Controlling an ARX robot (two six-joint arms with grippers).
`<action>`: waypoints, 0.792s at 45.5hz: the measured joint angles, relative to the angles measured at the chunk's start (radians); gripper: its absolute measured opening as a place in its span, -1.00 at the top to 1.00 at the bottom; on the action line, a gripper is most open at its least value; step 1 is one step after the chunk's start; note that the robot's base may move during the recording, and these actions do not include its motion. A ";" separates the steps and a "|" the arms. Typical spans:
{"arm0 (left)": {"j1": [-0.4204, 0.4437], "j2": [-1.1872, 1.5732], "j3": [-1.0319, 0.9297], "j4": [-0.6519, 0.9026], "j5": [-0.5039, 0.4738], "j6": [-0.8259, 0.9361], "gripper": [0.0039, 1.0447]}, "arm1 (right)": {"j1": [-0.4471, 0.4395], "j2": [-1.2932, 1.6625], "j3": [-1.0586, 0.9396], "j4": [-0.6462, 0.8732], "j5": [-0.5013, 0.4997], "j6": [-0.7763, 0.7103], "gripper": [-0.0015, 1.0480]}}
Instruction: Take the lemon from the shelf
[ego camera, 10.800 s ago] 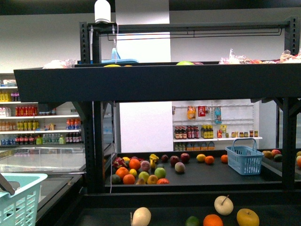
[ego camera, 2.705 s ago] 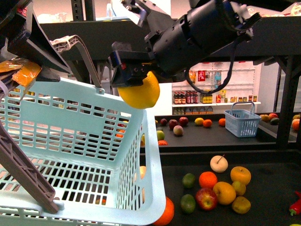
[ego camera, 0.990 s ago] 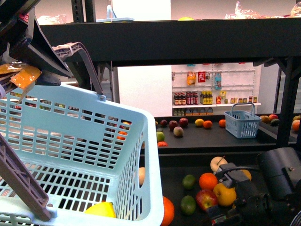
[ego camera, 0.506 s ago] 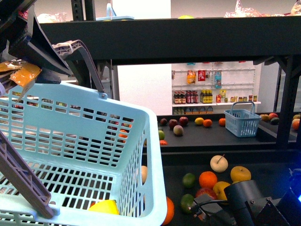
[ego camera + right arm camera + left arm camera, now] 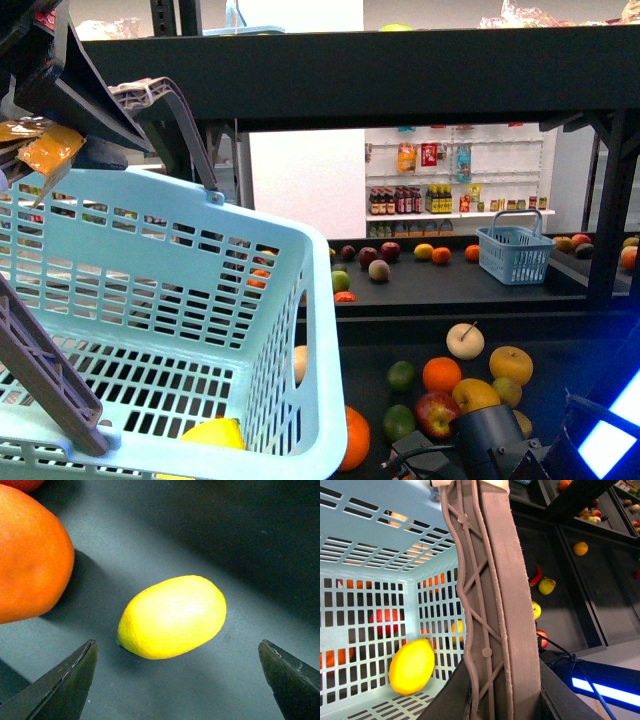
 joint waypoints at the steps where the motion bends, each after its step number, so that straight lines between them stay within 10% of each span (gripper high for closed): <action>1: 0.000 0.000 0.000 0.000 0.000 0.000 0.64 | 0.001 0.003 0.002 0.000 0.000 0.000 -0.85; 36: 0.000 0.000 0.000 0.000 0.000 0.000 0.64 | 0.031 0.175 0.200 -0.073 0.072 -0.005 -0.85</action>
